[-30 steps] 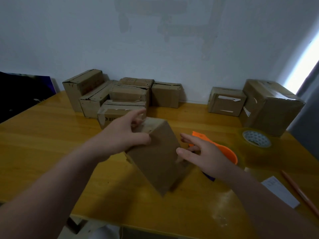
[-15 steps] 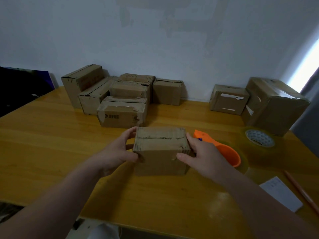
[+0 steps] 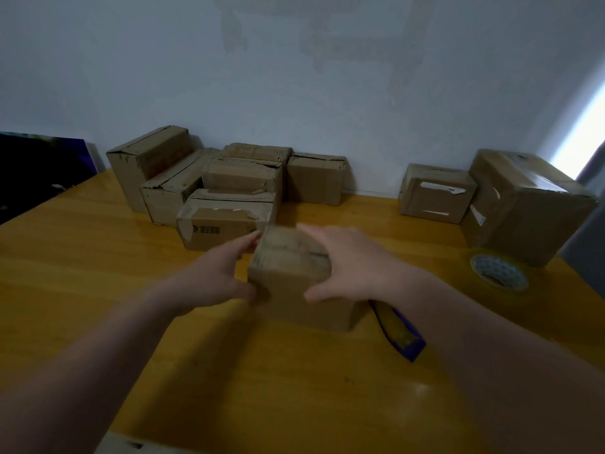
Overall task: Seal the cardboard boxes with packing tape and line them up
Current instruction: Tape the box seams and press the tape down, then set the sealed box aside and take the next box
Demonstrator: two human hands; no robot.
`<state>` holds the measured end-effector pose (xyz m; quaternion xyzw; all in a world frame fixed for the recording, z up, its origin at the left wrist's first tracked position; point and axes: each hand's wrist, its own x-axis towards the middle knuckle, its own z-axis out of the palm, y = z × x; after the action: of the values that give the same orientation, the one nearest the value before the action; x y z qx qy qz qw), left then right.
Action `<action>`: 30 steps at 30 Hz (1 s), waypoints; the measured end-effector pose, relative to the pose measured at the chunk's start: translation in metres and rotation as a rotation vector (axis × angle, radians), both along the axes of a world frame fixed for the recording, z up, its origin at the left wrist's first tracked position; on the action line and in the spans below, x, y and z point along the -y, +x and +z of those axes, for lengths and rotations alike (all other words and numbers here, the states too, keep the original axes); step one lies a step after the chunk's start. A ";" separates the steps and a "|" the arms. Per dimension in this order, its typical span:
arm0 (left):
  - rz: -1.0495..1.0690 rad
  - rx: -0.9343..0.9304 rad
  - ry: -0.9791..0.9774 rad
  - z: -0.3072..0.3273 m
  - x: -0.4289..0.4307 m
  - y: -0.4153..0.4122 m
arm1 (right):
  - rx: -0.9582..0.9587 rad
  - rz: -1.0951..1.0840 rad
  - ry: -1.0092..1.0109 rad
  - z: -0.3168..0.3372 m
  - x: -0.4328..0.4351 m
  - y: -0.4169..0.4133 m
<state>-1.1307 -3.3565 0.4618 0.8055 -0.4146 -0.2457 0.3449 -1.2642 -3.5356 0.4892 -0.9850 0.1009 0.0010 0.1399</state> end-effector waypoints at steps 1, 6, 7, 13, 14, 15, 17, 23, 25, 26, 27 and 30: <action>0.020 0.134 0.002 0.006 0.004 0.003 | 0.094 -0.029 0.004 0.006 0.006 0.005; 0.113 0.610 0.072 0.029 0.039 0.022 | 0.407 -0.197 -0.223 0.040 0.065 0.024; 0.113 0.641 0.091 0.031 0.051 0.027 | 0.388 -0.228 -0.274 0.041 0.080 0.027; 0.021 0.765 0.162 0.033 0.122 0.052 | 0.107 -0.380 -0.399 0.022 0.165 0.031; 0.008 0.785 0.171 0.031 0.134 0.056 | 0.059 -0.409 -0.400 0.018 0.178 0.030; -0.006 0.815 0.183 0.029 0.144 0.061 | 0.011 -0.438 -0.400 0.014 0.190 0.029; -0.029 0.877 0.212 0.024 0.165 0.073 | -0.085 -0.491 -0.409 0.008 0.212 0.029; -0.026 0.950 0.304 0.007 0.209 0.101 | -0.269 -0.632 -0.495 -0.004 0.246 0.033; -0.013 0.986 0.318 0.002 0.221 0.111 | -0.277 -0.624 -0.557 -0.007 0.250 0.038; -0.005 1.000 0.324 0.000 0.227 0.115 | -0.261 -0.593 -0.588 -0.009 0.251 0.042; 0.003 1.012 0.328 -0.002 0.233 0.118 | -0.242 -0.552 -0.609 -0.011 0.251 0.045; 0.020 1.047 0.330 -0.005 0.251 0.128 | -0.239 -0.490 -0.566 -0.019 0.250 0.056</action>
<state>-1.0032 -3.6080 0.4564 0.8673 -0.4792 0.1297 -0.0361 -1.2081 -3.7858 0.4699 -0.9243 0.3449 0.0547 -0.1539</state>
